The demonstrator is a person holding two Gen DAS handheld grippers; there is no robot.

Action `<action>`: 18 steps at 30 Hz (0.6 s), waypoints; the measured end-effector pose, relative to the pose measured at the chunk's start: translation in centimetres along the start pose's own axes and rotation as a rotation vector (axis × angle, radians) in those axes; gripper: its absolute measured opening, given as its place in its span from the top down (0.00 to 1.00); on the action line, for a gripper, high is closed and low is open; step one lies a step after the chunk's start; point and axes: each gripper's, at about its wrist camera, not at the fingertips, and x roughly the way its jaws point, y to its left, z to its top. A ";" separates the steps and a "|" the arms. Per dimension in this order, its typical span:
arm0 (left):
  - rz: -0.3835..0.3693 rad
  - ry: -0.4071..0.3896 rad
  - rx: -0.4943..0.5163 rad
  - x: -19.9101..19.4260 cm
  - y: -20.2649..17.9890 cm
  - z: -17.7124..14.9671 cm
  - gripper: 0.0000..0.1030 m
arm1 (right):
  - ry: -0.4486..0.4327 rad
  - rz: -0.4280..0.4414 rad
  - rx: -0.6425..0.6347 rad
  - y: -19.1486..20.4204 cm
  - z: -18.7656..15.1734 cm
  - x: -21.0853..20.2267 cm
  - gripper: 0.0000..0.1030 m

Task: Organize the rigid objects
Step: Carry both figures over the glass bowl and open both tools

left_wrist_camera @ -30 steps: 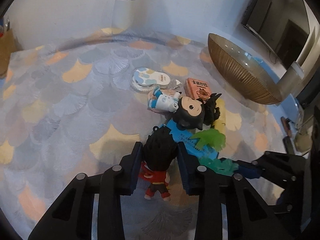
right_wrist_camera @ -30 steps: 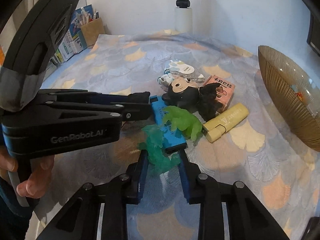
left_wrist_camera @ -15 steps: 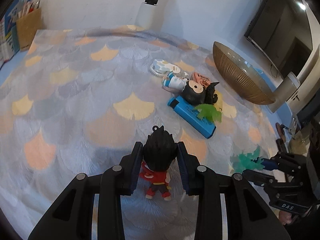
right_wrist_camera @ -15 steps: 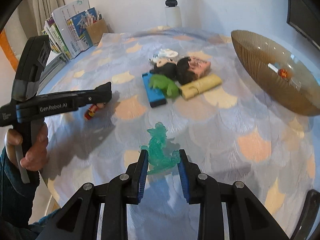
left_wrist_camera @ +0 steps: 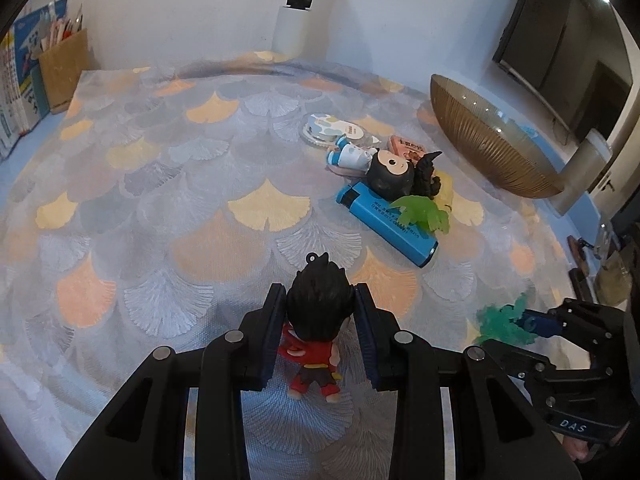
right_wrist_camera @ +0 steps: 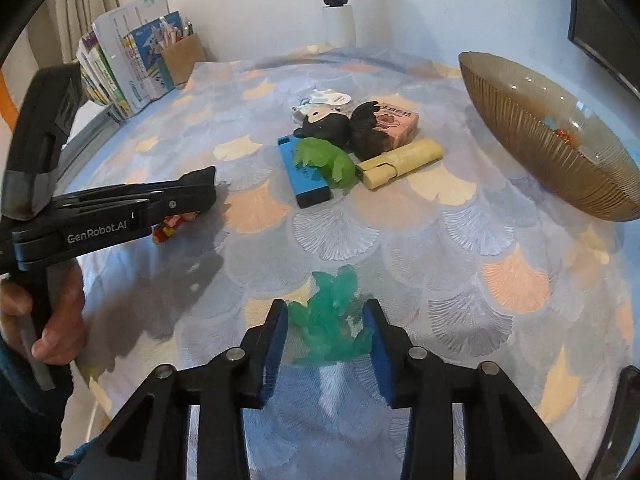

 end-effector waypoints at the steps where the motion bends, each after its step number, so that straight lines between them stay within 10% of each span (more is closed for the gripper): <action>1: 0.017 -0.004 0.011 -0.1 -0.3 0.2 0.70 | -0.004 -0.012 0.010 -0.1 0.1 -0.2 0.65; 18: 0.022 -0.196 0.186 -4.4 -9.6 11.0 0.70 | -0.268 -0.169 0.077 -9.2 5.4 -11.7 0.75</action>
